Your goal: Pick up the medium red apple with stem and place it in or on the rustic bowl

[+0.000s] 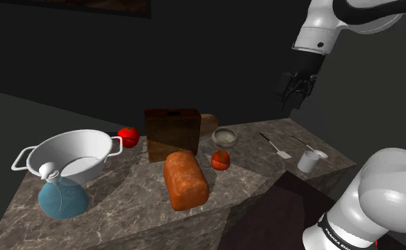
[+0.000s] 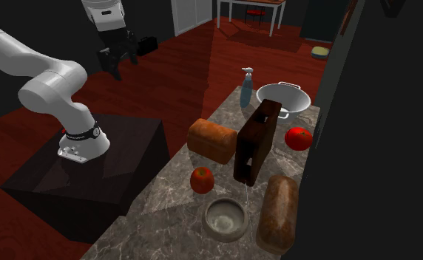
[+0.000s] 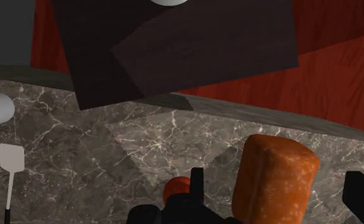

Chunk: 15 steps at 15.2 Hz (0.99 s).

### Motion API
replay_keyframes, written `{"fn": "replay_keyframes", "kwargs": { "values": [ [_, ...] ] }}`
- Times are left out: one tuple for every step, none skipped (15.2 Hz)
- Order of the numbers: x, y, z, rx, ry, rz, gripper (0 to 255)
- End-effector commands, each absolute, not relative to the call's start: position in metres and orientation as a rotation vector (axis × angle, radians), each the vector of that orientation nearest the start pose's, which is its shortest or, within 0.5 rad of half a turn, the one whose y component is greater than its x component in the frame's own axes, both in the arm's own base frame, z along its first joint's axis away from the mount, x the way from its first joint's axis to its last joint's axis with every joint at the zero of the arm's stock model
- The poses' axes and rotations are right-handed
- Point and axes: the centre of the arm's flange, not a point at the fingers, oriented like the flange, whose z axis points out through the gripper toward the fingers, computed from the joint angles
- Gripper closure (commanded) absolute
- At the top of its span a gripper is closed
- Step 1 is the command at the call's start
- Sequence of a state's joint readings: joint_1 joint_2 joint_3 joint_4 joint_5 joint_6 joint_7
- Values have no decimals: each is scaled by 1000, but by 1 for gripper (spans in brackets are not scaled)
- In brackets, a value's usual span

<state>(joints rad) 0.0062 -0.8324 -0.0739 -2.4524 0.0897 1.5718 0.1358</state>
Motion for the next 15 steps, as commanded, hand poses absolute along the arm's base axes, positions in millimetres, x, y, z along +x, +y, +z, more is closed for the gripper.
{"fn": "replay_keyframes", "kwargs": {
  "values": [
    [292, -16, 559, -2986, 270, 84, 0],
    [298, -19, 548, -2993, 238, 81, 0],
    [303, -22, 537, -3000, 206, 77, 0],
    [309, -25, 526, -3006, 174, 73, 0],
    [315, -28, 515, -3012, 141, 69, 0],
    [321, -31, 504, -3018, 109, 65, 0],
    [327, -34, 493, -3023, 76, 61, 0],
    [333, -37, 482, -3028, 44, 57, 0],
    [339, -40, 471, -3032, 11, 53, 0],
    [345, -43, 460, -3036, -22, 49, 0],
    [352, -45, 449, -3040, -55, 45, 0],
    [358, -48, 439, -3044, -88, 41, 0],
    [365, -50, 428, -3047, -121, 37, 0],
    [372, -52, 417, -3050, -154, 33, 0],
    [379, -54, 407, -3052, -187, 29, 0]
  ]
}}
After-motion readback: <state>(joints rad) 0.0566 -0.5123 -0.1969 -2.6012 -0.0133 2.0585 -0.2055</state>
